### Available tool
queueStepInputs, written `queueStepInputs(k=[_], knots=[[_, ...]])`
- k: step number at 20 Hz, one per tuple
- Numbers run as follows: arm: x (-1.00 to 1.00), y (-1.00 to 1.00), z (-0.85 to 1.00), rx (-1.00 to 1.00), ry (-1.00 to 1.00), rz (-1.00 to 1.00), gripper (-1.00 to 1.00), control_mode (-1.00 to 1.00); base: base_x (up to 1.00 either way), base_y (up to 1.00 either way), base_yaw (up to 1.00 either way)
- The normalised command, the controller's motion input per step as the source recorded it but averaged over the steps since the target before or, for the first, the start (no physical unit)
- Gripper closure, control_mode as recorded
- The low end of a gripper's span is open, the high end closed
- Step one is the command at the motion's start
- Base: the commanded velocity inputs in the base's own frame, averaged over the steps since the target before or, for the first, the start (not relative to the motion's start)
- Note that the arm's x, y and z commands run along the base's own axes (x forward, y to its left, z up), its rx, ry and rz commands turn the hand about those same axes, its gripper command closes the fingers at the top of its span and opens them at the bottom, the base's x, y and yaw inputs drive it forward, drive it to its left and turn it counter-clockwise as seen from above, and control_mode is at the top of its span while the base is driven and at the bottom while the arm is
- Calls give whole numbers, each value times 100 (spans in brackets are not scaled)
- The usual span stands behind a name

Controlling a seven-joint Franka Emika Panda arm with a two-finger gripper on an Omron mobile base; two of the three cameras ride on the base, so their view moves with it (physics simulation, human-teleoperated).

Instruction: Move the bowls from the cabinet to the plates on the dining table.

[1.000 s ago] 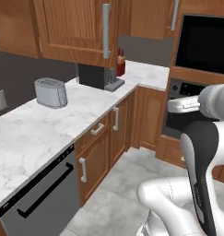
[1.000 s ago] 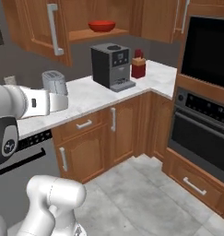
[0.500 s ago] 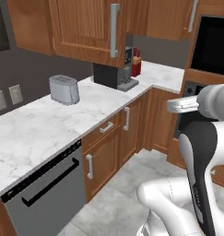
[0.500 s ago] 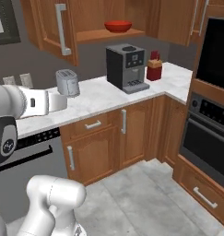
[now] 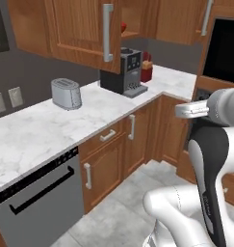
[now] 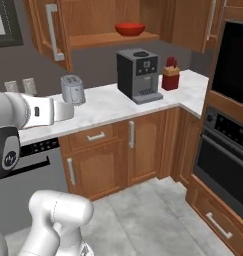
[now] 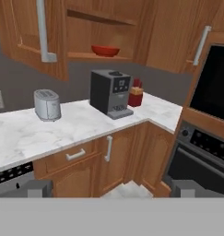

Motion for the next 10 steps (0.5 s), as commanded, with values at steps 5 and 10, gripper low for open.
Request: queueStepInputs(k=[5, 10], knots=[[0, 0, 0, 0, 0, 0, -100, 100, 11, -37, 31], [0, 0, 0, 0, 0, 0, -100, 100, 16, -32, 32]])
